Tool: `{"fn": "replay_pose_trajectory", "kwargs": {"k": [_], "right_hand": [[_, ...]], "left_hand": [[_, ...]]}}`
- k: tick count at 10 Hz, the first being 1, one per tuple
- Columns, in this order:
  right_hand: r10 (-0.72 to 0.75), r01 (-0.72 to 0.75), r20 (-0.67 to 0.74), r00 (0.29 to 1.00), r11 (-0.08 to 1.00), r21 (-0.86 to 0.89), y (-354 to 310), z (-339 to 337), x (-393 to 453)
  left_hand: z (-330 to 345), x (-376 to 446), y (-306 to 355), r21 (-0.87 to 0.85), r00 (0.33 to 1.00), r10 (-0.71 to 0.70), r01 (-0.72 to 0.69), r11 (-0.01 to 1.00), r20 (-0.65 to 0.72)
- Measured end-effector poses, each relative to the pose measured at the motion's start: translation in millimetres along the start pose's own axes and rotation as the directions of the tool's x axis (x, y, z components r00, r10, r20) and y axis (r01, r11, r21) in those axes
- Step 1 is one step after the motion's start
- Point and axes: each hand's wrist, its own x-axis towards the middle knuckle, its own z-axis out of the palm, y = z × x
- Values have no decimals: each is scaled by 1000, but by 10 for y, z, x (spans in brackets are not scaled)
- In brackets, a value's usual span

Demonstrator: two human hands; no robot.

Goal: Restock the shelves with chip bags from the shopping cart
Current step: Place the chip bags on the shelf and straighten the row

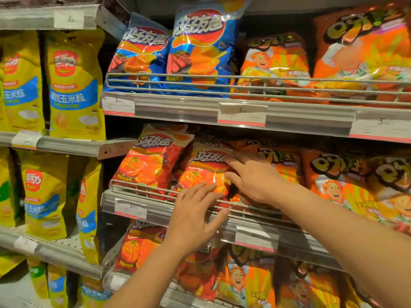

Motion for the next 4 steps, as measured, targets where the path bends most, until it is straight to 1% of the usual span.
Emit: {"fn": "replay_pose_trajectory", "kwargs": {"k": [1, 2, 3, 4], "right_hand": [[-95, 77, -130, 987, 988, -137, 292, 120, -563], [-102, 86, -145, 984, 990, -109, 448, 151, -900], [-132, 124, -195, 972, 991, -51, 606, 133, -1398], [-151, 168, -250, 956, 985, 47, 624, 63, -1705]], "left_hand": [[0, -21, -25, 36, 999, 30, -31, 999, 24], [-42, -57, 17, 35, 997, 26, -29, 999, 79], [-303, 78, 84, 39, 971, -13, 4, 999, 239], [-499, 62, 233, 47, 939, -46, 32, 998, 342]]}}
